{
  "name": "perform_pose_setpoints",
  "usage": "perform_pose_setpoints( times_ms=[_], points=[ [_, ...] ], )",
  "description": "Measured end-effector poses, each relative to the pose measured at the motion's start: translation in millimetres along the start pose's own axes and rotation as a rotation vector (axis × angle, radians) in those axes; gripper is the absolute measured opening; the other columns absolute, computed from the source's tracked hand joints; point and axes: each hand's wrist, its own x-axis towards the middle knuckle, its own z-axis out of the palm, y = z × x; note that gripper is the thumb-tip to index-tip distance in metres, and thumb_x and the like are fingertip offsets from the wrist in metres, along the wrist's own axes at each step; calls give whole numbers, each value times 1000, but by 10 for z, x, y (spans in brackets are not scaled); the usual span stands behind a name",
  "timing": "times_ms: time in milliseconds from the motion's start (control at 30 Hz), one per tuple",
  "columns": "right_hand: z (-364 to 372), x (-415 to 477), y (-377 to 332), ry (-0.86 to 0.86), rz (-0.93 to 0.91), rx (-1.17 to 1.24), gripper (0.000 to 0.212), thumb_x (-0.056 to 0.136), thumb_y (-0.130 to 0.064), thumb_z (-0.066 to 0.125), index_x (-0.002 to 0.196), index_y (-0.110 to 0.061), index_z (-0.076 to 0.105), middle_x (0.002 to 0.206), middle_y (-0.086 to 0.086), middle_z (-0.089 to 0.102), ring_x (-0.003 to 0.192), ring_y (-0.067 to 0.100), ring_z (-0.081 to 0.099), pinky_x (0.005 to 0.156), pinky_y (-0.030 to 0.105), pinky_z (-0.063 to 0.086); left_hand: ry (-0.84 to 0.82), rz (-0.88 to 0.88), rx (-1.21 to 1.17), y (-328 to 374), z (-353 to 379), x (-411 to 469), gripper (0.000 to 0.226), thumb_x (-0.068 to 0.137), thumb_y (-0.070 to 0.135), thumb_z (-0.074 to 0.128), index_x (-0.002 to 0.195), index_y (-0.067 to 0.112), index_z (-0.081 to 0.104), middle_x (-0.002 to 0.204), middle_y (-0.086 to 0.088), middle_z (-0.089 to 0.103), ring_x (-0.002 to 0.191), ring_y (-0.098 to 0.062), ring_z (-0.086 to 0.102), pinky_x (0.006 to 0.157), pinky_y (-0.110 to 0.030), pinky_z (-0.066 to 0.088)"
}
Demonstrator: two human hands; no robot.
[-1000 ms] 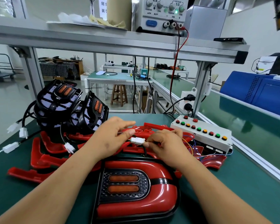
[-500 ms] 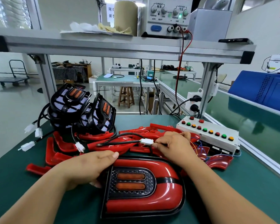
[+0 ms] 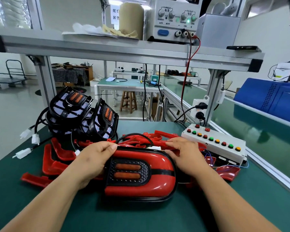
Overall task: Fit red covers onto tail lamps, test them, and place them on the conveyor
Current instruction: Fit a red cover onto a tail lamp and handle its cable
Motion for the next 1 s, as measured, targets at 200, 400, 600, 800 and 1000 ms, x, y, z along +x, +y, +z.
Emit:
perform_pose_setpoints(
  times_ms=[200, 400, 600, 800, 1000],
  points=[
    [-88, 42, 172, 74, 267, -144, 50, 95, -45, 50, 137, -19, 55, 144, 0, 51, 136, 17, 40, 114, 37, 30, 135, 65, 59, -132, 43, 157, 23, 98, 42, 53, 93, 36, 74, 97, 7, 76, 101, -17, 68, 97, -42, 50],
    [-43, 124, 207, -21, 335, -305, 60, 95, -57, 39, 146, -24, 40, 155, 1, 35, 145, 20, 24, 116, 44, 26, 269, 178, 158, -205, 132, 168, 22, 93, 48, 52, 95, 38, 71, 86, 27, 71, 91, 8, 61, 75, -10, 40],
    [-16, 266, 234, -99, 324, -320, 66, 93, -65, 35, 138, -17, 40, 159, 5, 24, 150, 21, 9, 117, 48, 17, 316, 233, 172, -216, 186, 138, 59, 80, 62, 42, 114, 24, 71, 94, 19, 68, 91, 9, 57, 72, -3, 37],
    [83, 316, 310, -164, 324, -324, 85, 92, -70, 22, 151, -9, 24, 163, 8, 8, 150, 21, -6, 120, 45, 5, 381, 294, 263, -199, 221, 126, 52, 87, 56, 40, 114, 23, 71, 81, 30, 59, 79, 27, 51, 67, 7, 34],
    [164, 323, 331, -151, 340, -368, 90, 91, -72, 19, 153, -7, 16, 163, 9, 8, 150, 22, -9, 119, 44, 0, 403, 314, 337, -237, 220, 166, 35, 98, 39, 47, 119, 21, 69, 84, 34, 54, 79, 24, 50, 68, 8, 32]
  ],
)
